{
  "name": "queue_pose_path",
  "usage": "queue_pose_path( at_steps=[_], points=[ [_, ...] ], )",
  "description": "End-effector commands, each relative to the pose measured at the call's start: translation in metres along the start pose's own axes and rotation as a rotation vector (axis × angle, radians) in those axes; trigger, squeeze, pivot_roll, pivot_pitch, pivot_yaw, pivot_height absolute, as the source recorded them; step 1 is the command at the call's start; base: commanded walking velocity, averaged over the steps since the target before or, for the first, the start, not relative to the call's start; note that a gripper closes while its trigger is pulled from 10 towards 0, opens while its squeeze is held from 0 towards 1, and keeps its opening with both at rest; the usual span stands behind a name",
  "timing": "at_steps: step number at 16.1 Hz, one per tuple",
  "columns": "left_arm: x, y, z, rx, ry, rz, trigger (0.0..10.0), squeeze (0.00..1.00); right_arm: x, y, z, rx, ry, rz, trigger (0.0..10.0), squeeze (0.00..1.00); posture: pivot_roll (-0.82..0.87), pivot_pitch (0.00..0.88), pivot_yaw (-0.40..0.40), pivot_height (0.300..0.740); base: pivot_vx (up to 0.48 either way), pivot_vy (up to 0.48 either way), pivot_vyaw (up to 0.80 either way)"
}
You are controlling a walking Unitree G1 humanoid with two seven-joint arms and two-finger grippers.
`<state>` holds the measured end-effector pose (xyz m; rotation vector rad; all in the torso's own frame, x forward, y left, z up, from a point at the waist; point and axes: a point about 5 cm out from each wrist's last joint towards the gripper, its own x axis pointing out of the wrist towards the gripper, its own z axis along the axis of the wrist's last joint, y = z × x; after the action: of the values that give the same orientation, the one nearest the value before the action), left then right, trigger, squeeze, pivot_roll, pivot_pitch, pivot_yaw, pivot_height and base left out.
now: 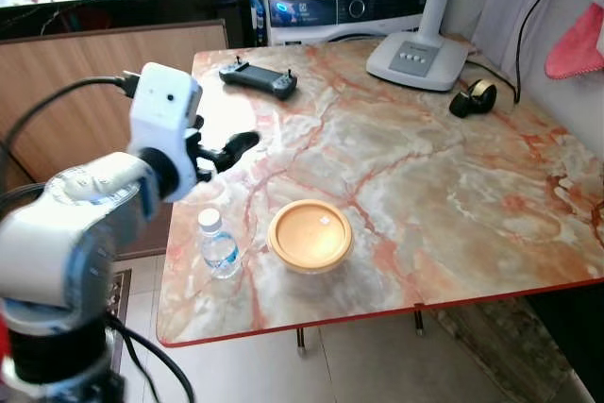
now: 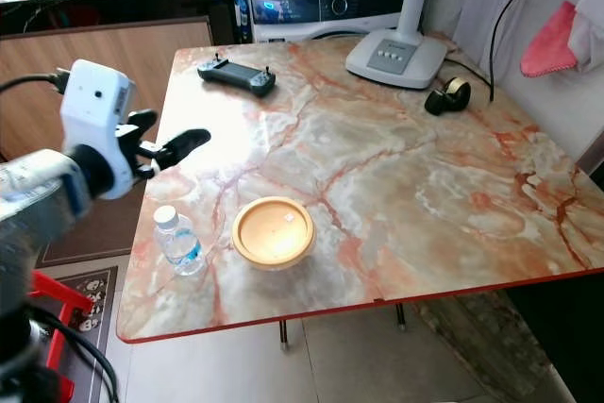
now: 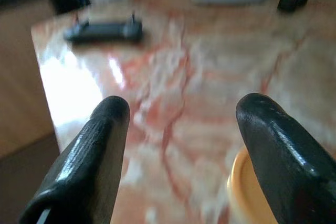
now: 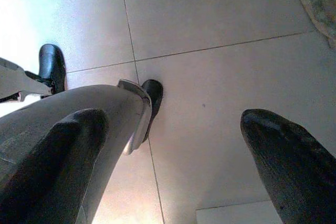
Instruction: Restocking fridge
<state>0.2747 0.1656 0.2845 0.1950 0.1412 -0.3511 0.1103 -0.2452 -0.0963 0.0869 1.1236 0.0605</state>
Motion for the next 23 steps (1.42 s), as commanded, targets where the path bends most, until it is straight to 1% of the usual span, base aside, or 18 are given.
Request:
queue_pose_path(
  at_steps=[1,2,4,6,8,10,17,23],
  points=[
    [-0.005,-0.005,-0.007,0.029,0.082,-0.066,10.0,0.00,-0.001,0.000,-0.004,0.001,0.018,0.004,10.0,0.00,0.20,0.065,-0.012,0.740,0.000,0.000,0.00],
    [-0.007,-0.005,-0.014,0.046,0.134,-0.083,10.0,0.00,-0.001,0.000,-0.004,-0.003,0.021,0.007,10.0,0.00,0.21,0.067,-0.010,0.740,0.000,0.000,0.00],
    [-0.010,-0.002,-0.026,0.067,0.208,-0.071,10.0,0.00,-0.001,0.001,-0.005,-0.004,0.023,0.009,10.0,0.00,0.21,0.066,-0.009,0.740,0.000,0.000,0.00],
    [-0.013,-0.006,-0.036,0.044,0.259,-0.122,10.0,0.00,0.000,0.001,-0.004,-0.007,0.025,0.011,10.0,0.00,0.21,0.067,-0.008,0.740,0.000,0.000,0.00],
    [-0.012,-0.005,-0.041,0.048,0.284,-0.112,10.0,0.00,0.000,0.001,-0.004,-0.009,0.025,0.014,10.0,0.00,0.20,0.067,-0.006,0.740,0.000,0.000,0.00],
    [-0.010,-0.005,-0.043,0.021,0.284,-0.118,10.0,0.00,-0.001,0.000,-0.004,-0.011,0.025,0.014,10.0,0.00,0.20,0.070,-0.009,0.740,0.000,0.000,0.00],
    [-0.007,-0.005,-0.056,-0.004,0.317,-0.098,10.0,0.00,-0.001,0.000,-0.005,-0.010,0.025,0.016,10.0,0.00,0.18,0.077,-0.011,0.740,0.000,0.000,0.00],
    [-0.007,-0.004,-0.058,-0.005,0.319,-0.094,10.0,0.00,-0.001,-0.001,-0.005,-0.009,0.025,0.017,10.0,0.00,0.18,0.077,-0.011,0.740,0.000,0.000,0.00]
  ],
)
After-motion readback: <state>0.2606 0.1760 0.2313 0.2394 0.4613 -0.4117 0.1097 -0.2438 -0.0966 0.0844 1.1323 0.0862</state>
